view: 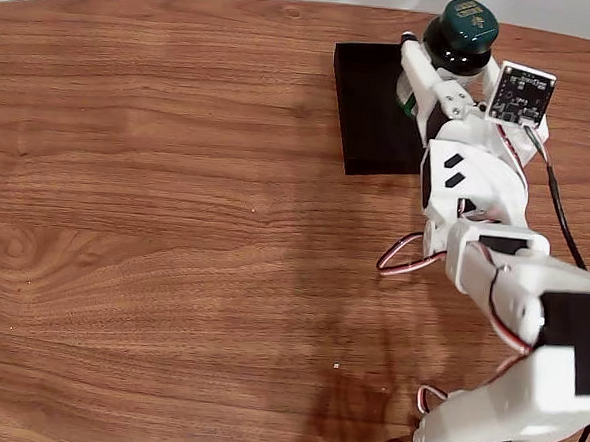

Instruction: Pick up the pill bottle and place it in the black box.

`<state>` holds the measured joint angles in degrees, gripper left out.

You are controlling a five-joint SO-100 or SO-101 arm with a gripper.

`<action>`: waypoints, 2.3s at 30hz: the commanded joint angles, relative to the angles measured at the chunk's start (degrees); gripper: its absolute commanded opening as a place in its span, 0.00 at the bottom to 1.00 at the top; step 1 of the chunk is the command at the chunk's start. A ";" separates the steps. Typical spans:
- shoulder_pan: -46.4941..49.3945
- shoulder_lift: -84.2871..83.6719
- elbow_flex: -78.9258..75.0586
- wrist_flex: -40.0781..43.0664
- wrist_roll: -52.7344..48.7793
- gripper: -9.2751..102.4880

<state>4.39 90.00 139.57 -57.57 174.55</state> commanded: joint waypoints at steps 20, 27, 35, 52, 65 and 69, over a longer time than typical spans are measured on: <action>-2.20 -26.46 -25.58 -14.06 12.83 0.19; -3.16 -33.22 -32.52 -13.27 14.41 0.19; -3.60 -40.43 -37.53 -13.54 14.50 0.19; -3.52 -46.41 -42.54 -7.56 13.27 0.20; -3.69 -47.72 -45.09 2.55 13.45 0.25; -4.04 -48.25 -44.74 2.90 13.27 0.30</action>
<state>1.14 41.48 95.10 -56.69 188.09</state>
